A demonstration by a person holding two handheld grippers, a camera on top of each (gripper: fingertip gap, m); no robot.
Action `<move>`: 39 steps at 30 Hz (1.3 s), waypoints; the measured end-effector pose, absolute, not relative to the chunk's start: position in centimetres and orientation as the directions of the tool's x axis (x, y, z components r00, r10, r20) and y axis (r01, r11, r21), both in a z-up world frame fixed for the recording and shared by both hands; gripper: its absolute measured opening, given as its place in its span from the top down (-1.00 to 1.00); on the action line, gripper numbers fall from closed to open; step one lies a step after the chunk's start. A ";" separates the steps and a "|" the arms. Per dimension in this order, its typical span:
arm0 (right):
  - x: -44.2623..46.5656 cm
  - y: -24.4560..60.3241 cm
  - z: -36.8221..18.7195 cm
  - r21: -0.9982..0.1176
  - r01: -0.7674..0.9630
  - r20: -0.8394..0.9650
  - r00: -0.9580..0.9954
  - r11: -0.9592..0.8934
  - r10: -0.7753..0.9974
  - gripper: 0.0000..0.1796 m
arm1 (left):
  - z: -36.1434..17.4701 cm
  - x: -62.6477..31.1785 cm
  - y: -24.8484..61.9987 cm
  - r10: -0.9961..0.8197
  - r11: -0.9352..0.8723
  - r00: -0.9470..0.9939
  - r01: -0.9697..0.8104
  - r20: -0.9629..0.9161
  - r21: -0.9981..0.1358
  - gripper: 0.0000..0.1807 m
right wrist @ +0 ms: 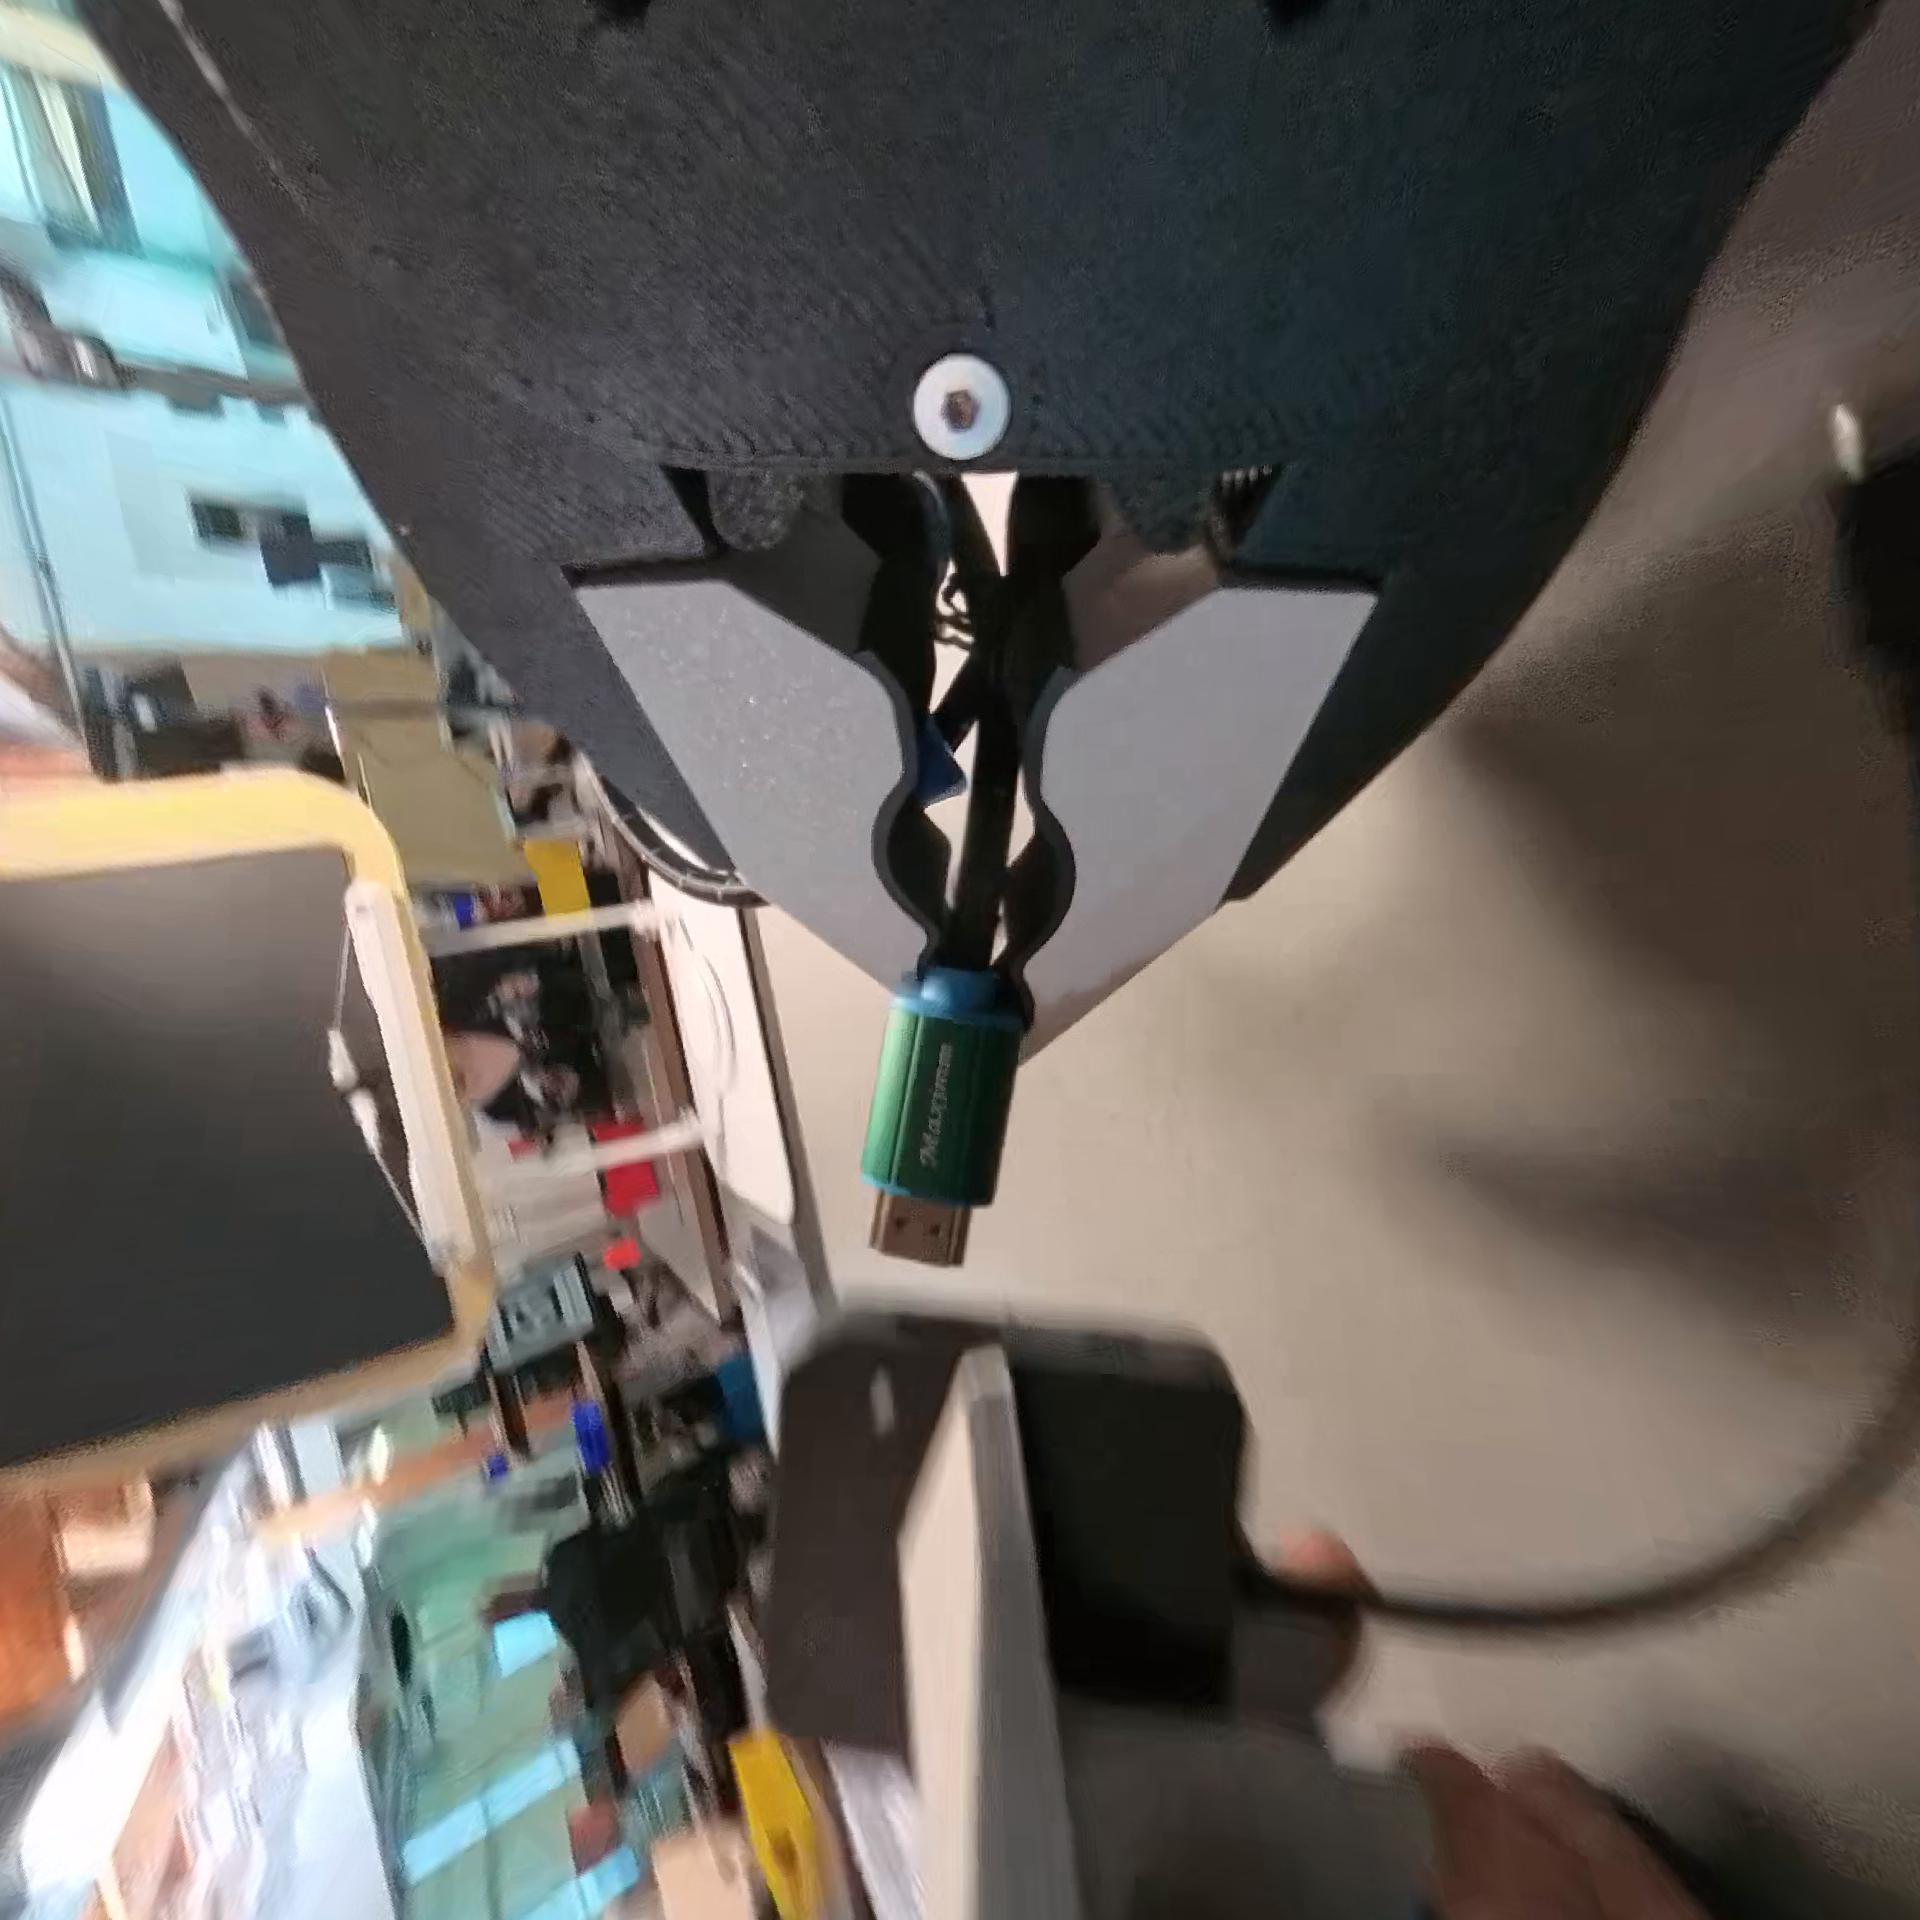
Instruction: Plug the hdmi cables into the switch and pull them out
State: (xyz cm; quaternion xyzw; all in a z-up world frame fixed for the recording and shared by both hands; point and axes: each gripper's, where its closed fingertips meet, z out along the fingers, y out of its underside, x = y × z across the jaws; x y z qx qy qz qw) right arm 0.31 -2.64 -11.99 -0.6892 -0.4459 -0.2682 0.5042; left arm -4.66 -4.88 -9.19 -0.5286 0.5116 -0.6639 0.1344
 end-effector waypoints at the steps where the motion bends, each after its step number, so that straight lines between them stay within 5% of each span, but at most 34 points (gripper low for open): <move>1: 1.5 -2.6 -11.8 -0.477 0.869 0.805 0.491 -0.129 0.334 0.96 | -8.8 -5.1 -4.1 -0.706 -0.466 -0.412 -0.342 0.576 -0.816 0.85; 4: 0.6 -3.2 -11.3 -0.546 0.834 0.753 0.530 -0.078 0.390 0.96 | -8.3 -5.9 -1.8 -0.682 -0.531 -0.398 -0.306 0.613 -0.790 0.85; 7: -2.3 -4.1 -13.0 -0.498 0.866 0.750 0.455 -0.042 0.481 0.96 | -8.5 -5.5 -1.1 -0.686 -0.551 -0.369 -0.300 0.627 -0.779 0.85; 15: -2.8 -4.8 -15.0 -0.612 0.768 0.547 0.584 -0.188 0.600 0.95 | -9.7 -7.0 -0.8 -0.666 -0.509 -0.375 -0.404 0.645 -0.760 0.85; 20: -3.1 -6.1 -13.8 -0.734 0.635 0.343 0.652 -0.241 0.676 0.66 | -10.1 -6.8 -0.9 -0.680 -0.498 -0.358 -0.416 0.640 -0.761 0.85; 28: -3.0 -8.4 -15.9 -0.694 0.639 0.181 0.602 -0.332 0.778 0.25 | -9.9 -6.9 -0.6 -0.674 -0.517 -0.354 -0.400 0.648 -0.757 0.86; 36: -0.7 -8.5 -17.2 -0.610 0.678 0.208 0.637 -0.410 0.743 0.27 | -9.8 -6.9 -0.6 -0.671 -0.523 -0.354 -0.397 0.652 -0.754 0.85; 39: -0.1 -8.1 -17.4 -0.612 0.660 0.208 0.666 -0.436 0.716 0.54 | -9.8 -7.1 -0.8 -0.659 -0.519 -0.369 -0.409 0.656 -0.751 0.85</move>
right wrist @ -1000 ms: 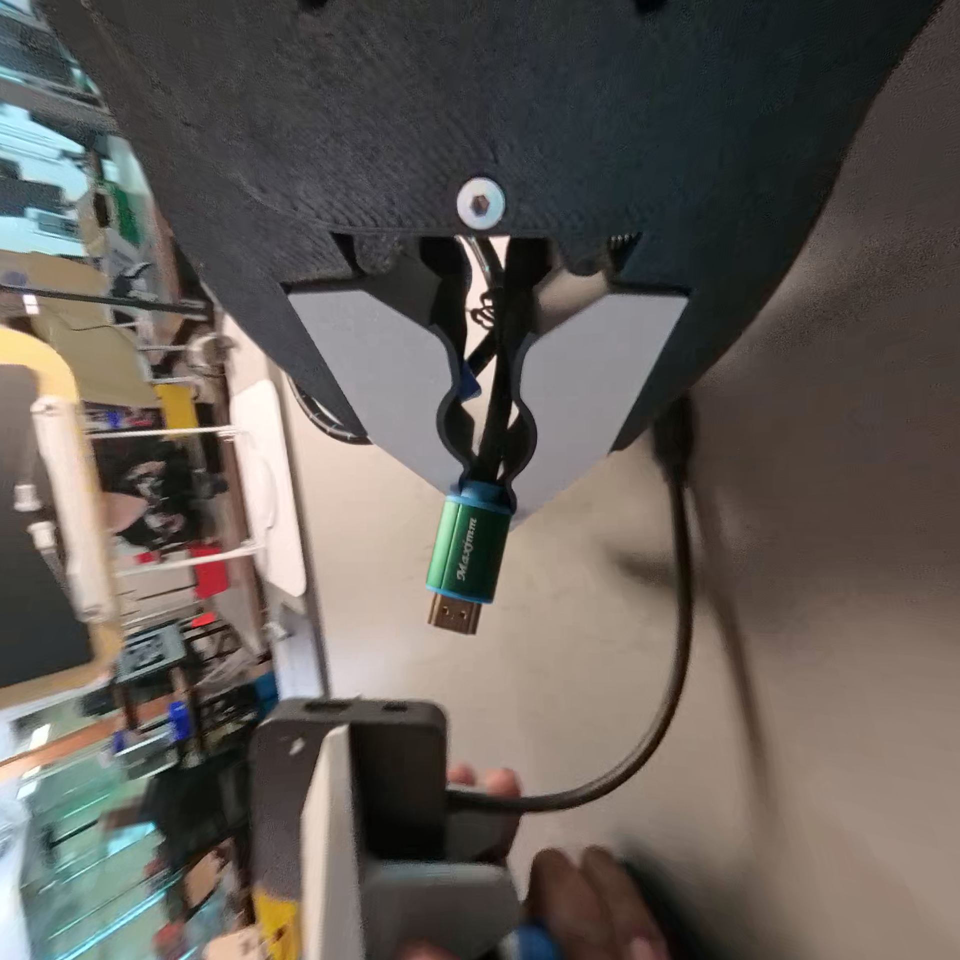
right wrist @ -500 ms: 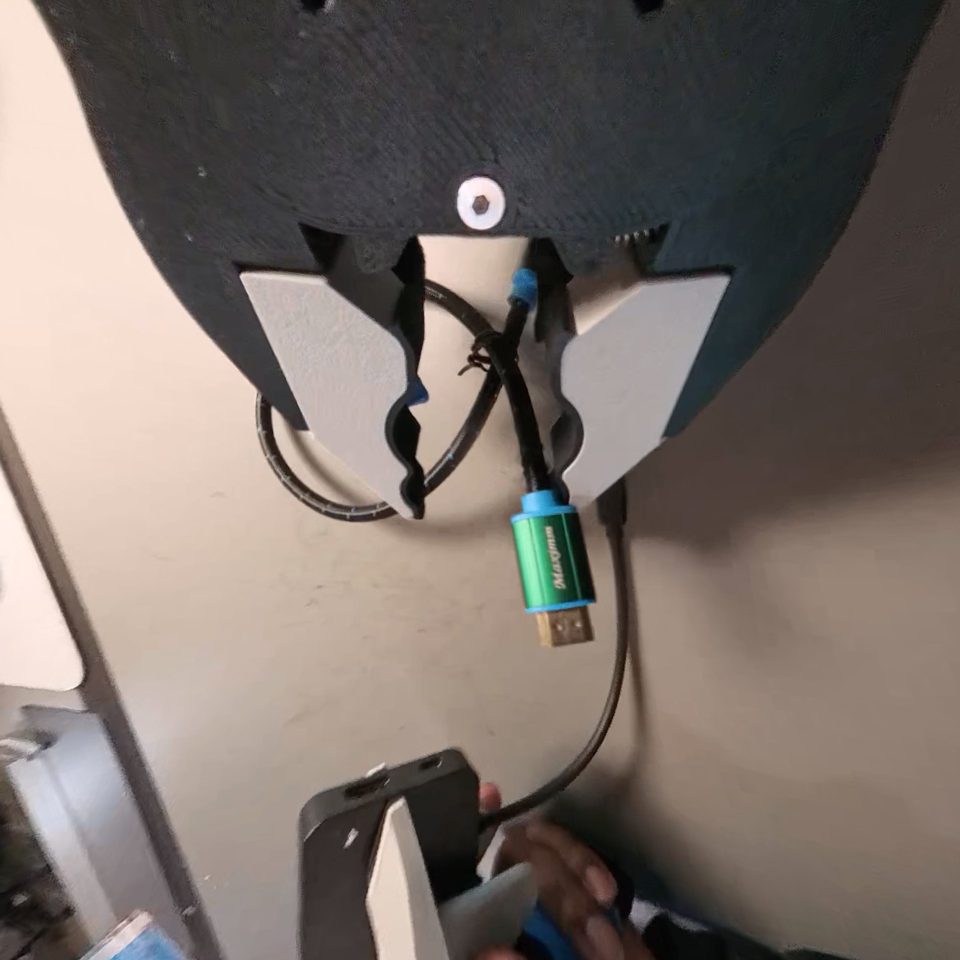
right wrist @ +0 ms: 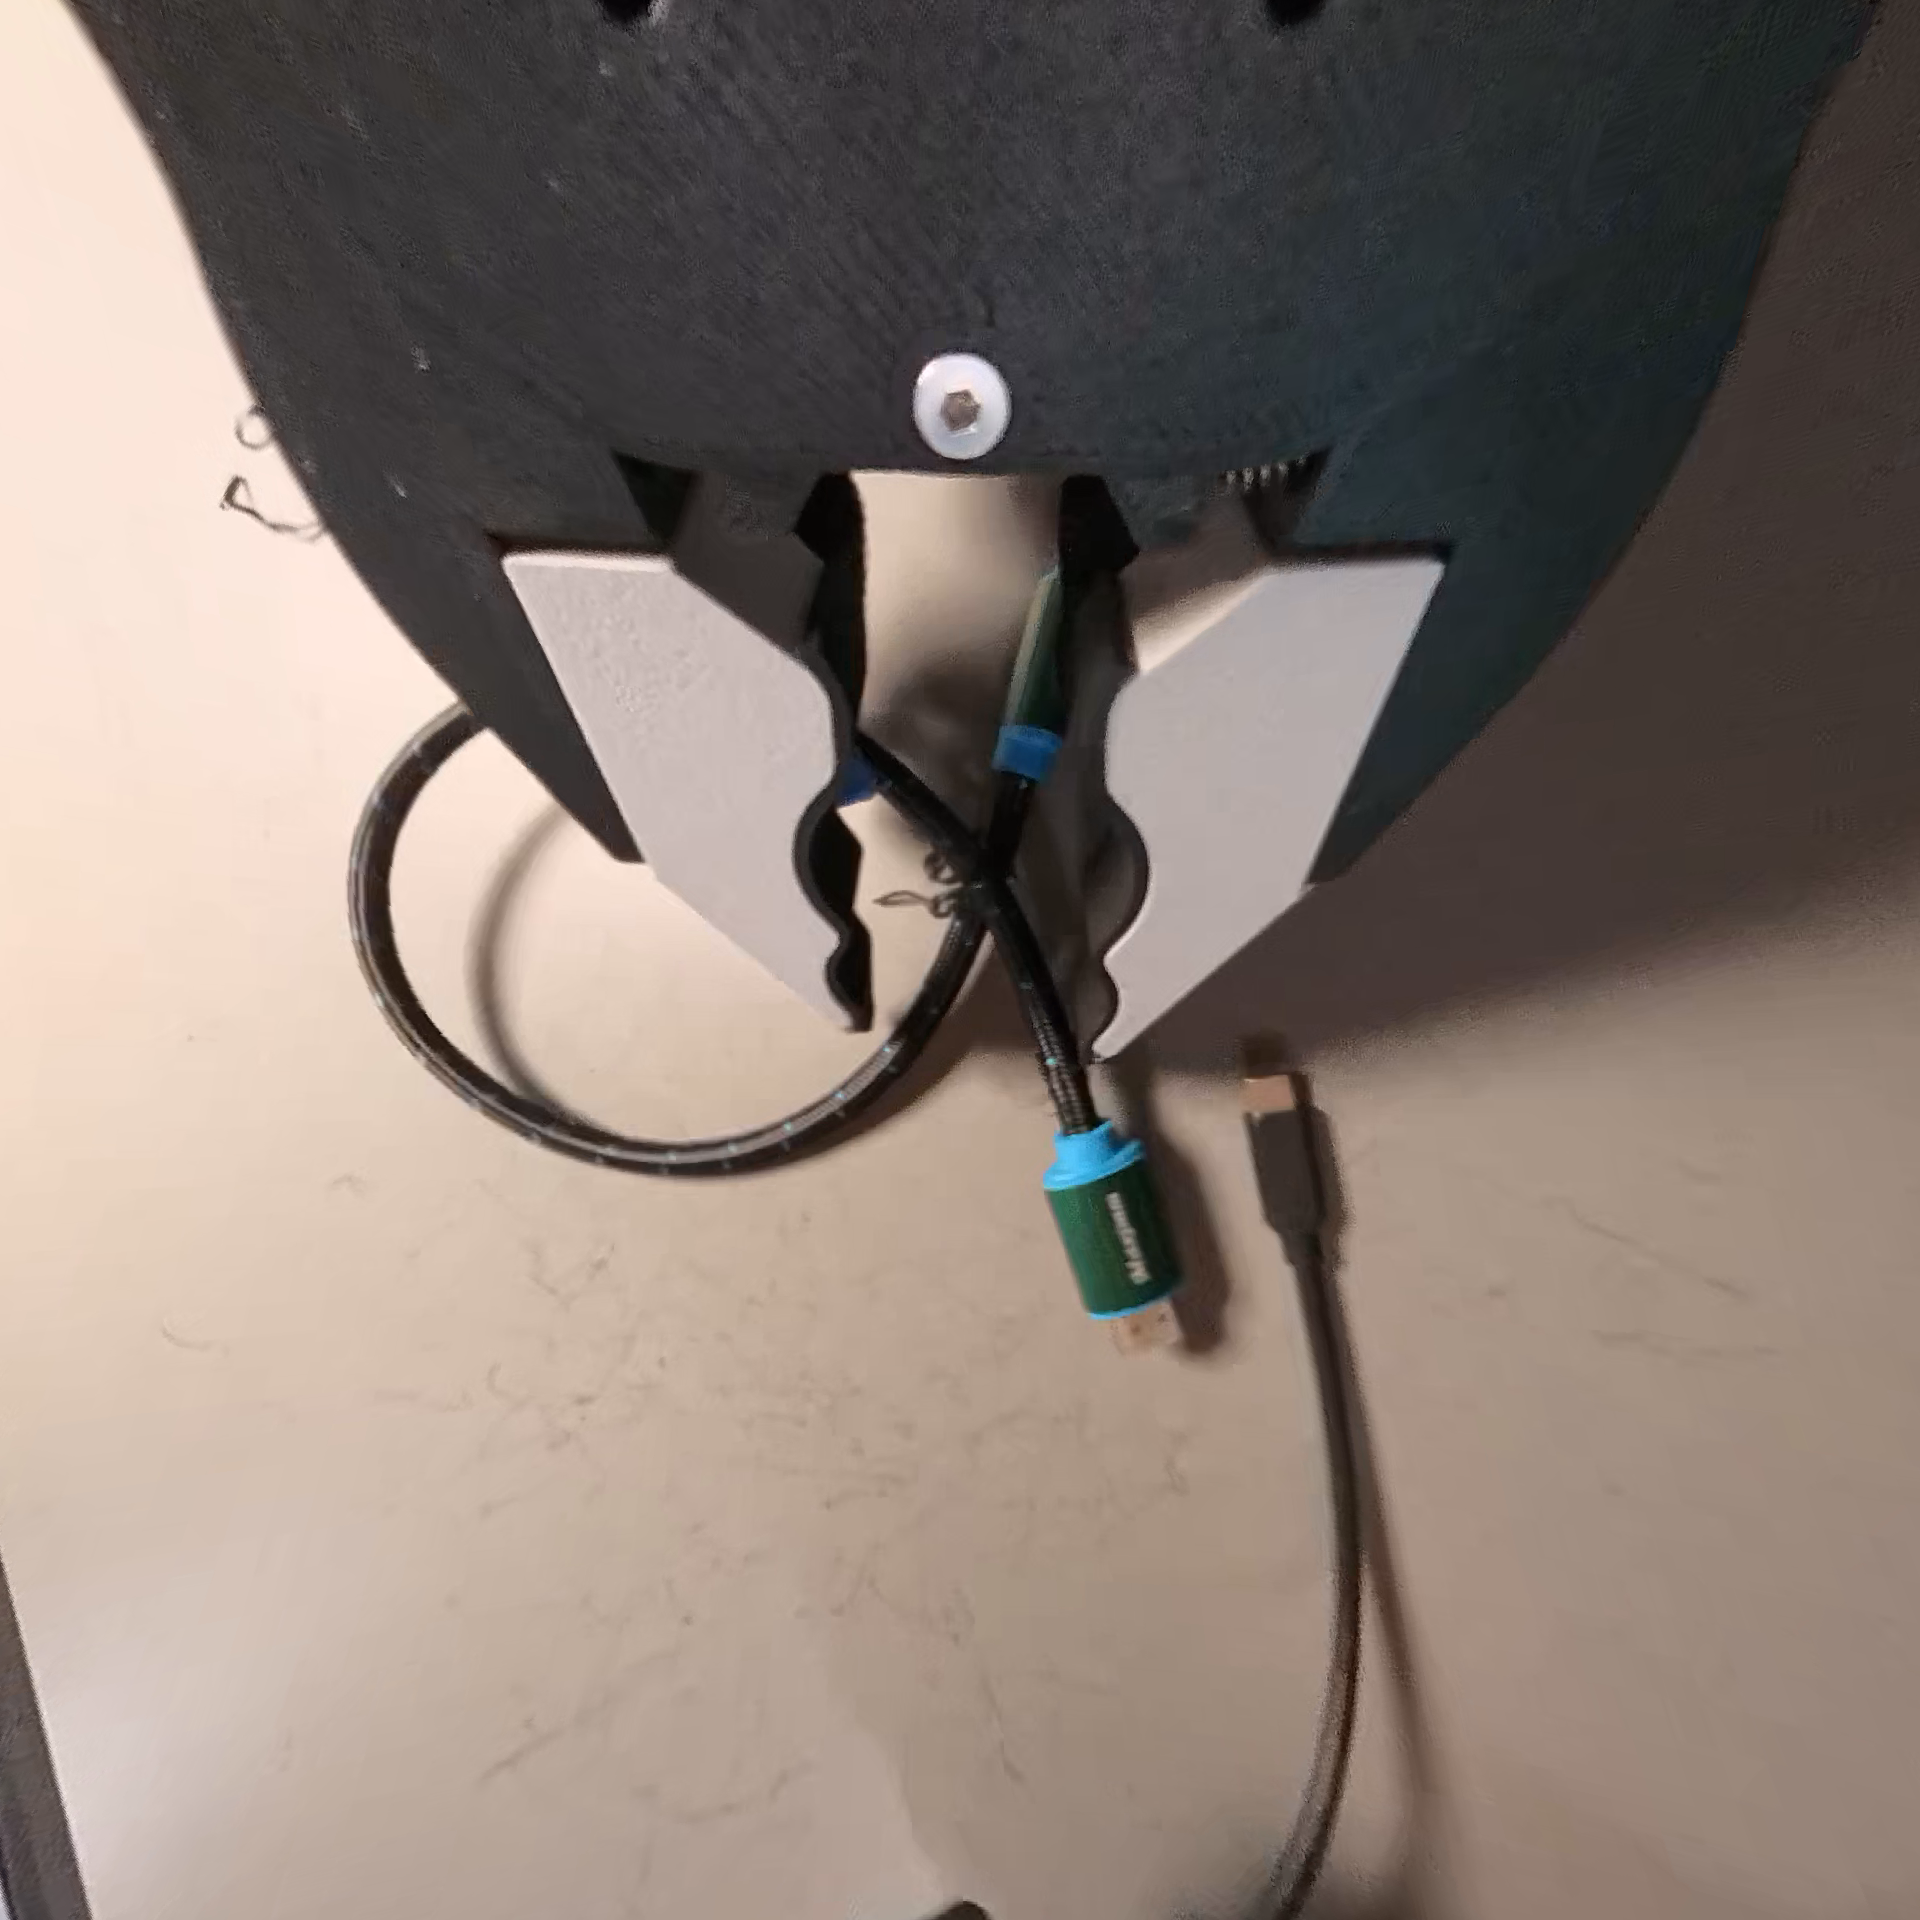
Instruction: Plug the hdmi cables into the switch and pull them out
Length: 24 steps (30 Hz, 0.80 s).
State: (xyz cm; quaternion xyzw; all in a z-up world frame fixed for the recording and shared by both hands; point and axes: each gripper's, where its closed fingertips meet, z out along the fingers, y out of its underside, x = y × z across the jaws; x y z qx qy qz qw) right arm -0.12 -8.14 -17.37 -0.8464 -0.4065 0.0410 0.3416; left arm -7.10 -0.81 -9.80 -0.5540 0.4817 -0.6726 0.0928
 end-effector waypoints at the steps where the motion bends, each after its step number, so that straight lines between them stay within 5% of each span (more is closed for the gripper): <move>1: 0.1 -8.0 -17.4 -0.609 0.657 0.213 0.675 -0.444 0.707 0.62 | -10.0 -7.2 -0.9 -0.660 -0.511 -0.366 -0.421 0.656 -0.749 0.86; 6: 0.3 -7.3 -16.8 -0.624 0.655 0.278 0.696 -0.427 0.662 0.87 | -10.4 -7.2 -0.7 -0.670 -0.508 -0.343 -0.435 0.658 -0.744 0.85; 13: -1.1 -6.6 -11.5 -0.750 0.591 0.375 0.749 -0.295 0.546 0.93 | -10.2 -7.1 0.1 -0.682 -0.534 -0.317 -0.400 0.660 -0.745 0.86; 21: 9.0 -16.2 5.0 -0.910 0.401 0.404 0.915 -0.106 -0.004 0.93 | -10.0 -7.2 0.5 -0.704 -0.546 -0.290 -0.364 0.649 -0.754 0.85; 24: 14.7 -22.2 6.7 -0.908 0.356 0.398 0.898 -0.221 -0.186 0.93 | -10.1 -7.2 0.5 -0.704 -0.547 -0.285 -0.367 0.650 -0.753 0.85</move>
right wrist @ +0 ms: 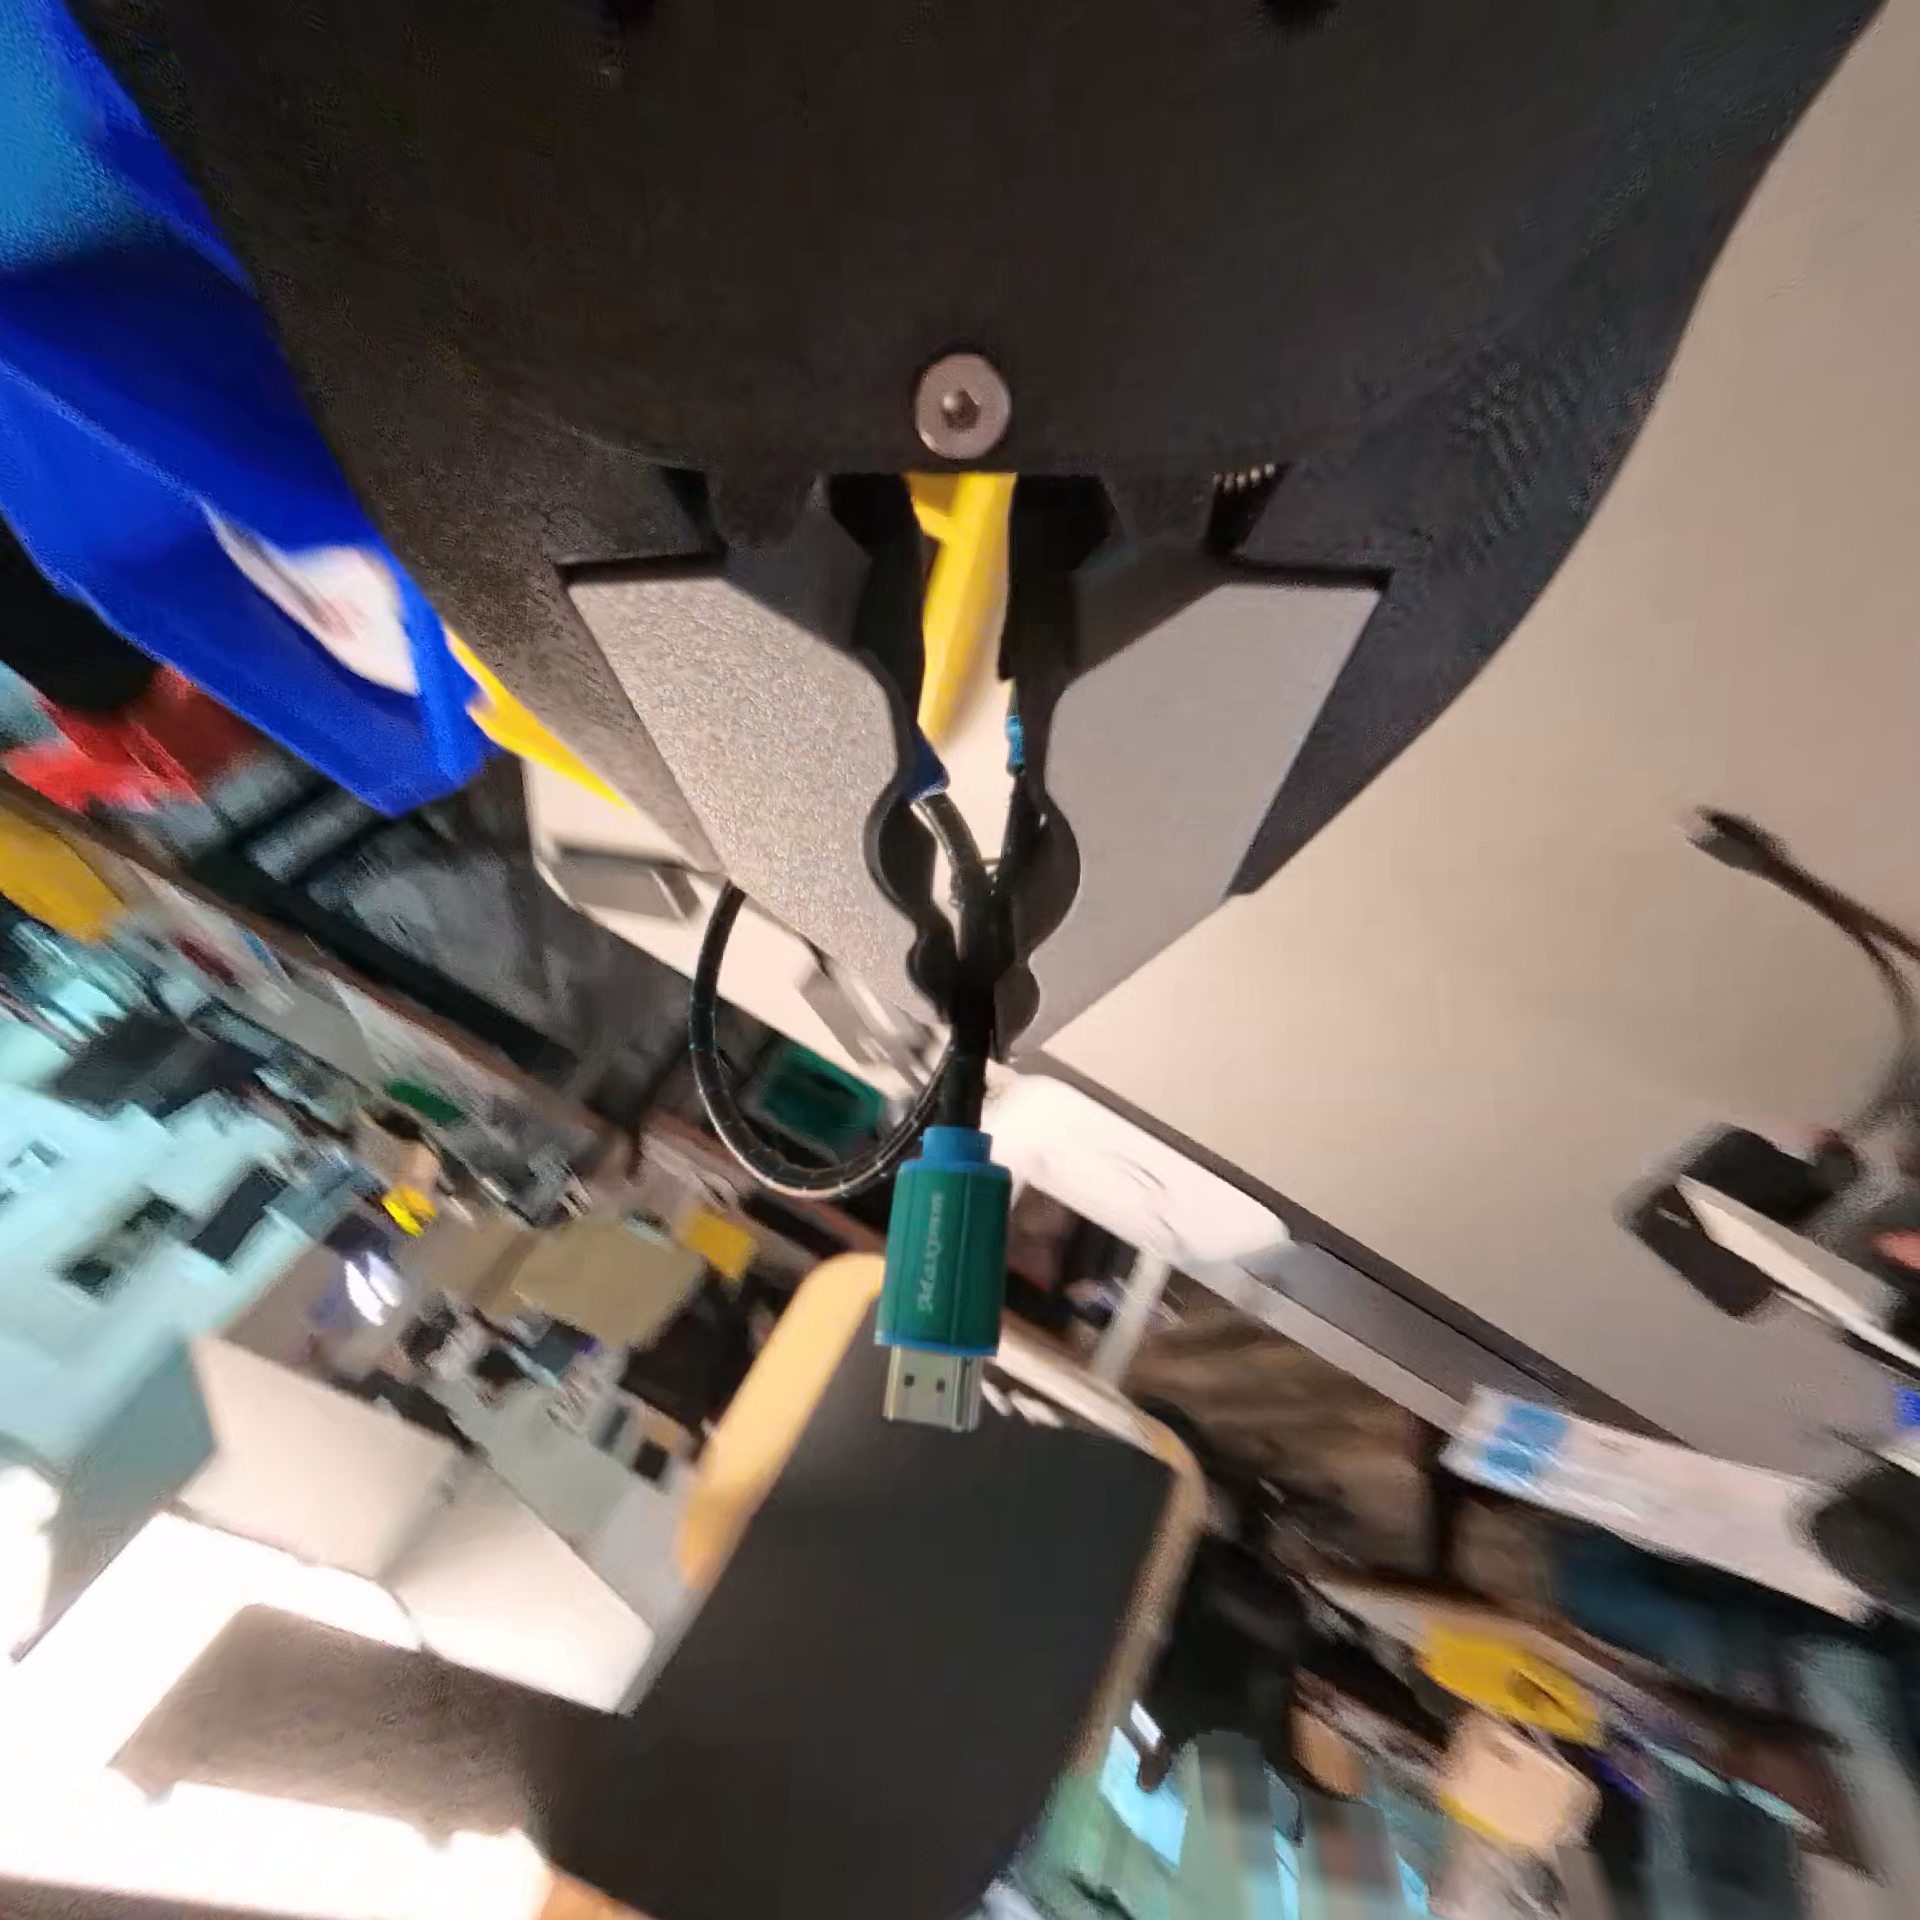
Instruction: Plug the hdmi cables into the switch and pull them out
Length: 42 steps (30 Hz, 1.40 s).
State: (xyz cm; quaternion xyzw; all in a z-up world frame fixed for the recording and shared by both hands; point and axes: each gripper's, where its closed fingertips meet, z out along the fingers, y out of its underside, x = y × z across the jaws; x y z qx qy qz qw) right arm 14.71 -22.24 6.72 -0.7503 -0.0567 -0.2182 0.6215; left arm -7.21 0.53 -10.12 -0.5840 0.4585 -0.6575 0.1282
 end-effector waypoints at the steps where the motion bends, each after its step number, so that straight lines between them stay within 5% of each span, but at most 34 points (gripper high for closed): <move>1: 16.7 -23.9 6.1 -0.898 0.336 0.406 0.880 -0.282 -0.245 0.92 | -10.2 -7.2 0.5 -0.705 -0.545 -0.283 -0.369 0.650 -0.752 0.85; 6: 24.1 -28.2 -2.6 -0.802 0.209 0.465 0.806 -0.560 -0.366 0.93 | -10.3 -7.1 0.4 -0.711 -0.536 -0.280 -0.377 0.644 -0.755 0.85; 12: 25.2 -29.3 -10.2 -0.666 0.160 0.470 0.848 -0.728 -0.244 0.76 | -10.3 -7.1 0.4 -0.711 -0.537 -0.278 -0.378 0.646 -0.754 0.85; 20: 21.9 -29.3 -4.1 -0.798 0.200 0.387 0.894 -0.568 -0.228 0.63 | -10.4 -7.1 0.3 -0.715 -0.530 -0.279 -0.382 0.641 -0.757 0.85; 24: 14.9 -24.6 -2.6 -0.843 0.282 0.342 0.939 -0.459 -0.051 0.64 | -10.4 -6.9 0.0 -0.725 -0.522 -0.273 -0.382 0.633 -0.763 0.85; 34: -3.9 -7.7 -7.1 -0.882 0.432 0.294 0.819 -0.191 0.493 0.55 | -9.9 -6.5 -2.6 -0.677 -0.516 -0.350 -0.402 0.647 -0.757 0.85; 42: -8.5 -3.2 -8.4 -0.863 0.504 0.402 0.671 0.014 0.623 0.28 | -9.6 -7.1 -3.8 -0.616 -0.503 -0.417 -0.444 0.668 -0.741 0.85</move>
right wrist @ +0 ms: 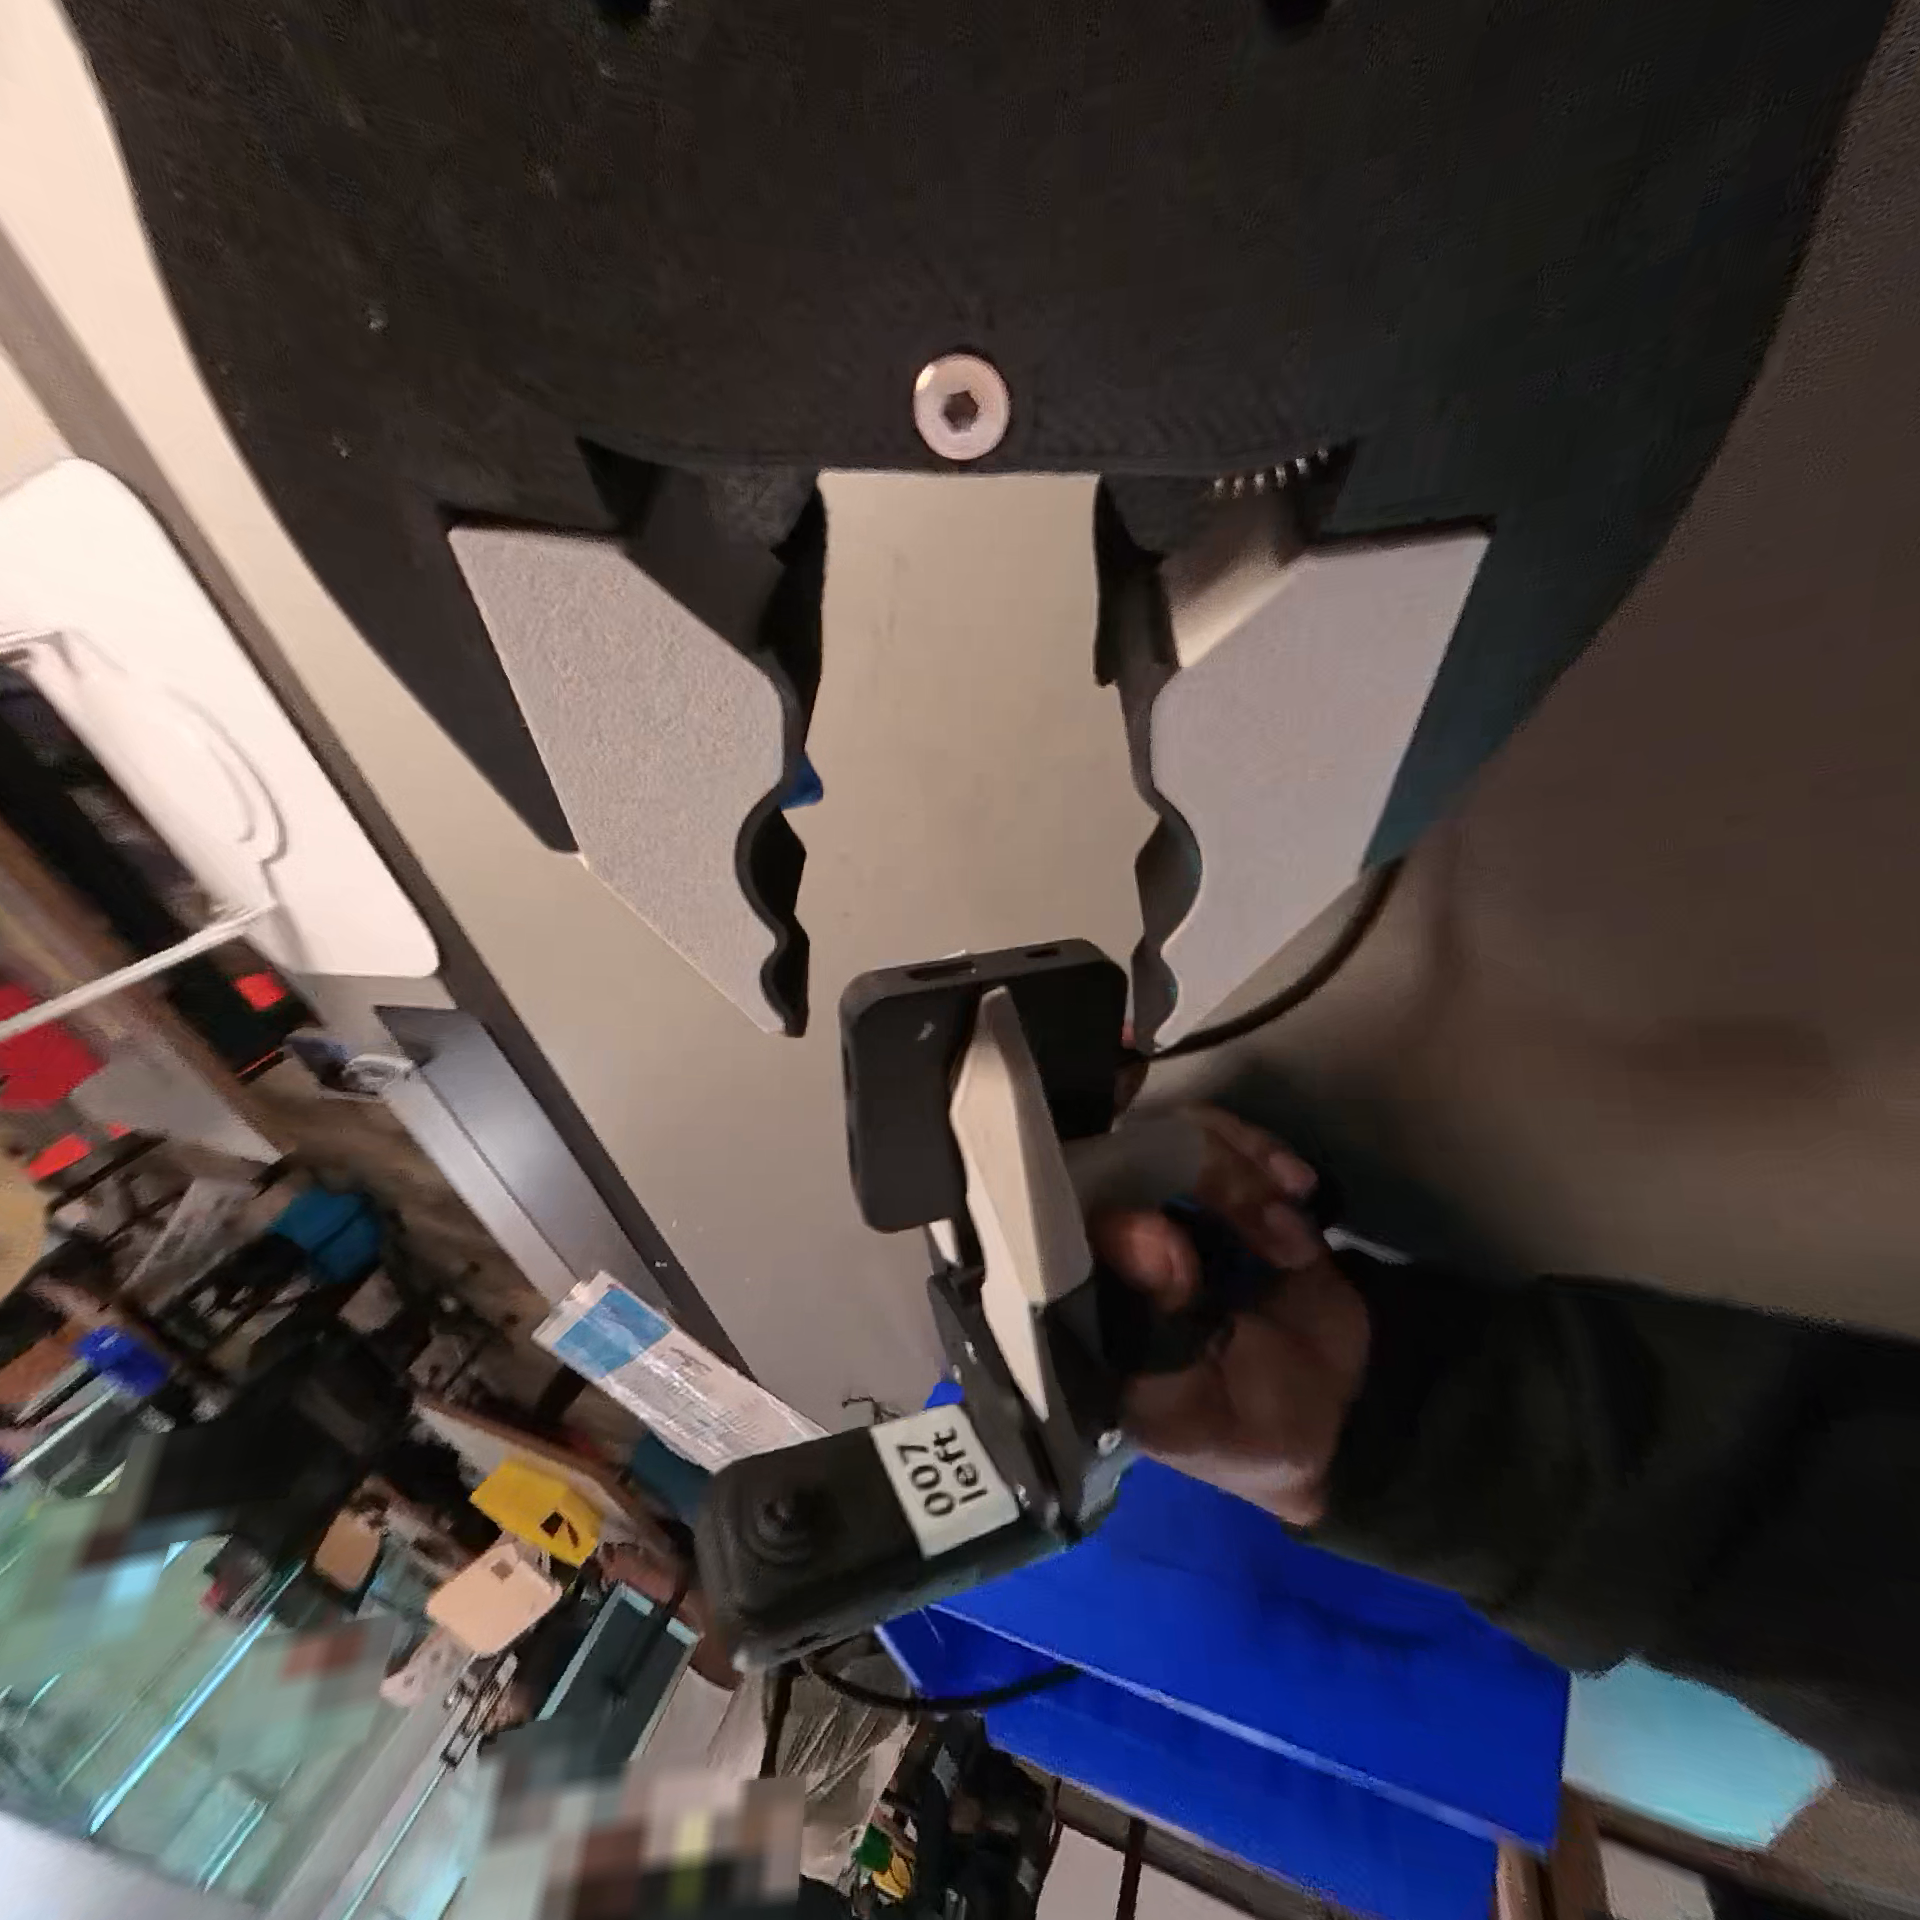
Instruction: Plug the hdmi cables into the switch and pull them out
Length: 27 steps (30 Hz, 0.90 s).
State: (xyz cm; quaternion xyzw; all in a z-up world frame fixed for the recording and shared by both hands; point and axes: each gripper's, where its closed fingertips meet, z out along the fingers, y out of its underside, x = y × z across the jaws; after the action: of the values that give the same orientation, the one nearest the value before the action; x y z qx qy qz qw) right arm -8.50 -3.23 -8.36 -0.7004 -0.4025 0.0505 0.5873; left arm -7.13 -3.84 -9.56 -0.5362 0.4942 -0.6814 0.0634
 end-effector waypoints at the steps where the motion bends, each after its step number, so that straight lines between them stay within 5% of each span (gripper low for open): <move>1: -8.4 -3.1 -9.0 -0.832 0.553 0.465 0.653 0.043 0.597 0.24 | -9.6 -7.1 -3.8 -0.607 -0.518 -0.410 -0.446 0.681 -0.730 0.85; 8: -8.9 -3.4 -10.1 -0.695 0.699 0.677 0.558 0.168 0.479 0.11 | -9.4 -6.9 -5.1 -0.544 -0.543 -0.424 -0.480 0.724 -0.689 0.86; 13: -8.5 -3.6 -9.8 -0.671 0.723 0.707 0.556 0.165 0.437 0.22 | -9.3 -6.7 -6.2 -0.540 -0.520 -0.444 -0.492 0.715 -0.698 0.85; 18: -4.6 -3.3 -8.2 -0.716 0.698 0.665 0.665 0.036 0.341 0.22 | -6.8 -6.0 -2.7 -0.593 -0.634 -0.429 -0.274 0.682 -0.723 0.66; 27: 15.2 -10.8 4.9 -0.876 0.430 0.477 0.840 -0.219 -0.258 0.23 | -9.7 -5.7 1.2 -0.735 -0.597 -0.195 -0.268 0.650 -0.756 0.67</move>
State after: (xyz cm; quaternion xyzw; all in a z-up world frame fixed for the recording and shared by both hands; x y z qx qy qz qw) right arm 15.20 -10.80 4.89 -0.7300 -0.0588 -0.2766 0.6222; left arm -5.70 1.24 -9.73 -0.6088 0.4117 -0.6543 0.1784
